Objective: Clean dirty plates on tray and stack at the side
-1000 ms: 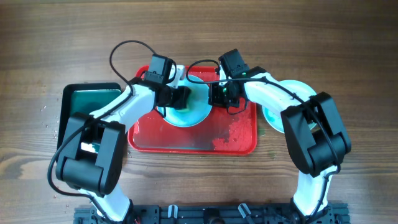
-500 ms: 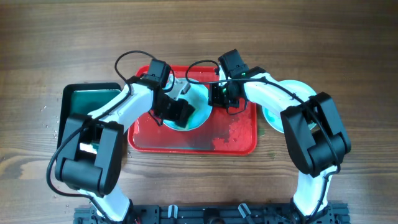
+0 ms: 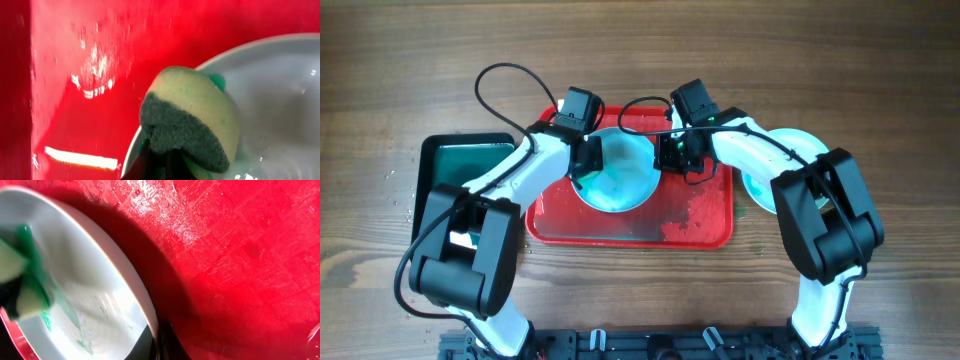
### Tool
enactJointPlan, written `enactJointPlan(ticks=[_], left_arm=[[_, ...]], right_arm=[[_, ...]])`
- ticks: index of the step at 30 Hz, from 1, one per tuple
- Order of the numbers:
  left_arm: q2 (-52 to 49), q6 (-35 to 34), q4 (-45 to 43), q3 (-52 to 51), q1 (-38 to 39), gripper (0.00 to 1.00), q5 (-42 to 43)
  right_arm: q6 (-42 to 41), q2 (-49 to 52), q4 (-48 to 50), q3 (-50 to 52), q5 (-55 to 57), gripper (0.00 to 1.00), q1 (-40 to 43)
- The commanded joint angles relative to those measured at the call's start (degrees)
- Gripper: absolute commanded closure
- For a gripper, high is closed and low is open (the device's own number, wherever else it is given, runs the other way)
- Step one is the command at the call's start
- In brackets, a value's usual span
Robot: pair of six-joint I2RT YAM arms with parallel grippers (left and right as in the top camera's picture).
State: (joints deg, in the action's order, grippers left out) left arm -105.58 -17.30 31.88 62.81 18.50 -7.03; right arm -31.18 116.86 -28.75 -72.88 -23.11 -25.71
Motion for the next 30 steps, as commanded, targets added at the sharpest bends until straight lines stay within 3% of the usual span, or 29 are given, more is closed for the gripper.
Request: enactJointPlan(ticks=[1, 5, 7, 9, 12, 16, 18, 20, 21, 24, 27, 30], left_arm=[[-1.5, -1.2, -0.6, -1.8, -0.7, 0.96, 5.9], [-1.5, -2.9, -15.2, -1.8, -0.7, 0.96, 11.3], [-1.6, 1.7, -17.2, -1.8, -0.5, 0.96, 16.6], [-2.7, 5.7, -14.3, -1.8, 0.5, 0.96, 21.8], [-3.6, 20.0, -2.5, -1.8, 3.1, 0.96, 32.5], [-3.6, 30.6, 6.9, -1.8, 2.5, 0.96, 34.5], [-3.6, 26.8, 6.5, -1.8, 0.7, 0.96, 26.4], [-3.6, 9.5, -0.5, -1.8, -1.4, 0.96, 11.4], [-3.6, 5.1, -7.7, -1.8, -2.4, 0.96, 9.7], [-3.7, -1.9, -16.8, -1.8, -2.8, 0.96, 3.2], [-4.2, -9.4, -14.9, -1.8, -2.8, 0.96, -8.7], [-4.3, -10.0, -3.5, -1.8, -2.6, 0.96, -5.8]], right_arm=[[-0.5, 1.8, -0.7, 1.0, 2.2, 0.96, 0.4], [-0.4, 1.8, -0.8, 1.0, 1.6, 0.96, -0.5], [-0.3, 1.8, -0.6, 1.0, 1.2, 0.96, -1.3], [-0.3, 1.8, -0.2, 1.0, 1.2, 0.96, -1.4], [-0.2, 1.8, -0.1, 1.0, 1.2, 0.95, -1.4], [-0.3, 1.8, 0.0, 1.0, 1.2, 0.96, -1.4], [-0.3, 1.8, 0.0, 1.0, 1.2, 0.96, -1.4], [-0.3, 1.8, 0.0, 1.0, 1.2, 0.96, -1.4], [-0.3, 1.8, 0.1, 1.0, 1.2, 0.96, -1.4], [-0.3, 1.8, -0.5, 1.0, 1.2, 0.96, -1.4], [-0.3, 1.8, -0.5, 1.0, 1.2, 0.96, -1.4], [-0.3, 1.8, -0.4, 1.0, 1.2, 0.96, -1.4]])
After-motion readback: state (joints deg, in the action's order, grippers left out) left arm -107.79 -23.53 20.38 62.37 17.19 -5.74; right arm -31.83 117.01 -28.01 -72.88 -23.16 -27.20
